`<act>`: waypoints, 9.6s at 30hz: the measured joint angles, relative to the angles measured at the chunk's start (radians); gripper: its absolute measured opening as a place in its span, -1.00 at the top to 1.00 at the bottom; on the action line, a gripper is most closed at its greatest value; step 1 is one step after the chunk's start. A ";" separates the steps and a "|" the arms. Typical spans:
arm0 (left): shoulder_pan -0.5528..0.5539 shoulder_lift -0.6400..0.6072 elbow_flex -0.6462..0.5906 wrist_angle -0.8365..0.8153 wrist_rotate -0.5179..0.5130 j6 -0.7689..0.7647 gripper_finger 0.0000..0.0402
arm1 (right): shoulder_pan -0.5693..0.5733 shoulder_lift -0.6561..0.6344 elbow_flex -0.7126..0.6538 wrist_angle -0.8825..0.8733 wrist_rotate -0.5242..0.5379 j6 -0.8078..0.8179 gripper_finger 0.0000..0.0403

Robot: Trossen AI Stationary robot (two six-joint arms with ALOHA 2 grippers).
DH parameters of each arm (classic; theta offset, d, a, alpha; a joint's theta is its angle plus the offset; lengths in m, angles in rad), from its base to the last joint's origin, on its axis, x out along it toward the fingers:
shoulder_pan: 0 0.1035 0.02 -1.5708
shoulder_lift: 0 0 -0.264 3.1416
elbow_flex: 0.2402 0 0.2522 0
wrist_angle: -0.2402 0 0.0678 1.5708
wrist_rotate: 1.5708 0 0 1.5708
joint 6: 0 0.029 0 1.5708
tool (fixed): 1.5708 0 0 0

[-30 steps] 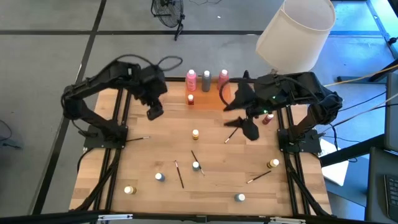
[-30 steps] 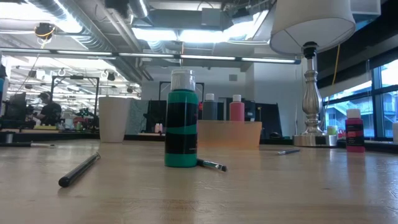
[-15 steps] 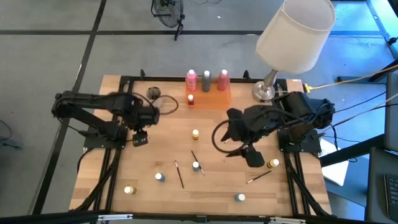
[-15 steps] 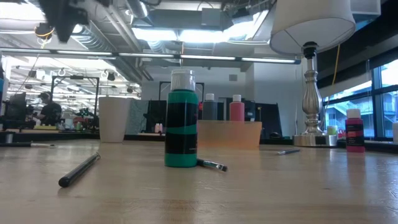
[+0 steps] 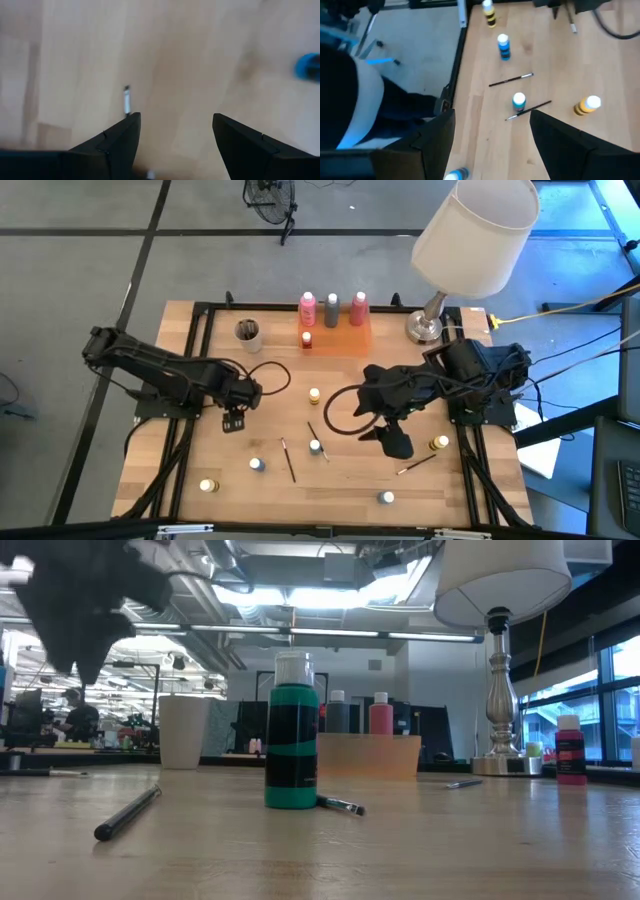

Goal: Pick & Place Paint Supplies
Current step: Put the silver paint brush into the white cup

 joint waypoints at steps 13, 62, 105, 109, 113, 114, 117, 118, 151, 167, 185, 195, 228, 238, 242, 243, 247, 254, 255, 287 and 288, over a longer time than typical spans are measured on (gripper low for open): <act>0.178 0.010 -0.180 0.085 0.020 -0.005 -0.21 | -0.062 0.000 0.000 0.159 0.039 0.010 -0.30; 0.329 0.267 -0.252 0.300 0.027 0.217 -0.22 | -0.156 -0.001 0.000 0.451 0.032 0.153 -0.30; 0.280 0.269 -0.254 0.316 0.049 0.195 -0.21 | -0.142 -0.001 0.000 0.447 0.021 0.073 -0.30; 0.280 0.269 -0.254 0.322 0.050 0.195 -0.21 | -0.143 -0.001 0.000 0.445 0.021 0.073 -0.30; 0.280 0.269 -0.254 0.325 0.049 0.196 -0.21 | -0.142 -0.001 0.000 0.444 0.020 0.073 -0.30; 0.280 0.269 -0.254 0.325 0.049 0.198 -0.21 | -0.142 -0.001 0.000 0.444 0.020 0.073 -0.30; 0.280 0.269 -0.254 0.324 0.049 0.199 -0.21 | -0.143 -0.001 0.000 0.443 0.020 0.072 -0.30; 0.280 0.269 -0.254 0.324 0.049 0.200 -0.21 | -0.142 -0.001 0.000 0.443 0.020 0.072 -0.30; 0.280 0.307 -0.246 0.314 0.093 0.219 0.19 | -0.143 -0.001 0.000 0.440 -0.006 0.025 -0.30; 0.281 0.307 -0.246 0.311 0.096 0.233 0.61 | -0.143 -0.001 0.000 0.440 -0.005 0.051 -0.30; 0.281 0.308 -0.245 0.310 0.102 0.222 0.99 | -0.143 -0.001 0.000 0.440 -0.005 0.051 -0.30; 0.280 0.320 -0.198 0.282 0.093 0.220 0.99 | -0.143 -0.001 0.000 0.440 -0.005 0.047 -0.30; 0.280 0.246 0.001 0.143 0.068 0.194 0.99 | -0.147 -0.001 0.000 0.482 0.013 -0.117 -0.30; 0.280 0.245 0.306 -0.100 -0.076 0.245 0.99 | -0.147 -0.004 0.000 0.604 0.003 -0.138 -0.30; 0.280 0.244 0.470 -0.150 -0.133 0.254 0.99 | -0.147 -0.023 0.000 0.627 -0.005 -0.175 -0.30; 0.280 0.244 0.513 -0.150 -0.137 0.262 0.99 | -0.147 -0.032 0.000 0.627 -0.005 -0.185 -0.30; 0.280 0.244 0.696 -0.150 -0.180 0.282 0.99 | -0.145 -0.073 0.000 0.651 -0.005 -0.214 -0.30; 0.271 0.244 1.023 -0.084 -0.285 0.344 0.99 | -0.144 -0.158 0.002 0.655 0.016 -0.242 -0.30; 0.266 0.243 1.065 -0.055 -0.288 0.361 0.99 | -0.144 -0.166 0.002 0.649 0.026 -0.246 -0.30; 0.208 0.224 1.306 0.379 -0.146 0.624 0.99 | -0.109 -0.118 0.000 0.710 0.347 -0.472 -0.30; 0.209 0.209 1.307 0.344 -0.193 0.628 0.99 | -0.103 -0.118 0.000 0.703 0.347 -0.472 -0.30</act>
